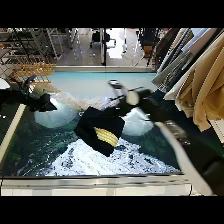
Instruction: Fold the clothes and pants, and hang the long-sleeved shirts on hangers.
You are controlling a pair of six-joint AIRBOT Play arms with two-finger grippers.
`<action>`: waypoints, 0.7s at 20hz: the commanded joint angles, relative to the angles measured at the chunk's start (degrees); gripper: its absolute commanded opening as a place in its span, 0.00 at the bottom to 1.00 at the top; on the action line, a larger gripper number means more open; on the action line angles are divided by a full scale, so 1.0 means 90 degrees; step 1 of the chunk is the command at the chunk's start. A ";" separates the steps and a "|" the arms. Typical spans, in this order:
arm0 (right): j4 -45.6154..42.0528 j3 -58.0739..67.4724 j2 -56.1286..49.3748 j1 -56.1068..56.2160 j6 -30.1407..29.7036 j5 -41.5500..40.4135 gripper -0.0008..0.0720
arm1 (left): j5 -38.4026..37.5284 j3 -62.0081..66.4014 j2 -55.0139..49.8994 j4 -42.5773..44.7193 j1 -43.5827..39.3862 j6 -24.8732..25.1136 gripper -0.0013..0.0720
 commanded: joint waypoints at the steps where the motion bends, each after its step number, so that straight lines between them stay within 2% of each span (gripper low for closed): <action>1: 0.1166 -0.2108 0.1277 -0.1253 -0.0136 -0.0036 0.82 | -0.0102 0.0002 0.0039 -0.0070 -0.0296 0.0236 0.06; 3: 0.2470 -0.3820 0.1710 -0.1785 -0.0512 -0.0787 0.91 | -0.0102 0.0002 0.0039 -0.0073 -0.0452 0.0236 0.06; 5: 0.4299 -0.5192 0.1712 -0.2064 -0.1562 -0.1919 0.91 | -0.0102 0.0002 0.0039 -0.0075 -0.0595 0.0238 0.06; 7: 0.5748 -0.5892 0.1382 -0.2089 -0.2662 -0.2662 0.90 | -0.0124 0.0002 0.0039 -0.0078 -0.0741 0.0372 0.06; 11: 0.7565 -0.5690 0.0121 -0.1955 -0.4340 -0.2407 0.91 | -0.0481 0.0002 0.0039 -0.0078 -0.0920 0.0403 0.06; 12: 0.7997 -0.5532 -0.0158 -0.1836 -0.4629 -0.2416 0.91 | -0.0554 0.0002 0.0039 -0.0083 -0.0937 0.0403 0.06; 14: 0.8315 -0.5008 -0.0743 -0.1511 -0.4731 -0.2412 0.90 | -0.0639 0.0002 0.0039 -0.0141 -0.0969 0.0401 0.06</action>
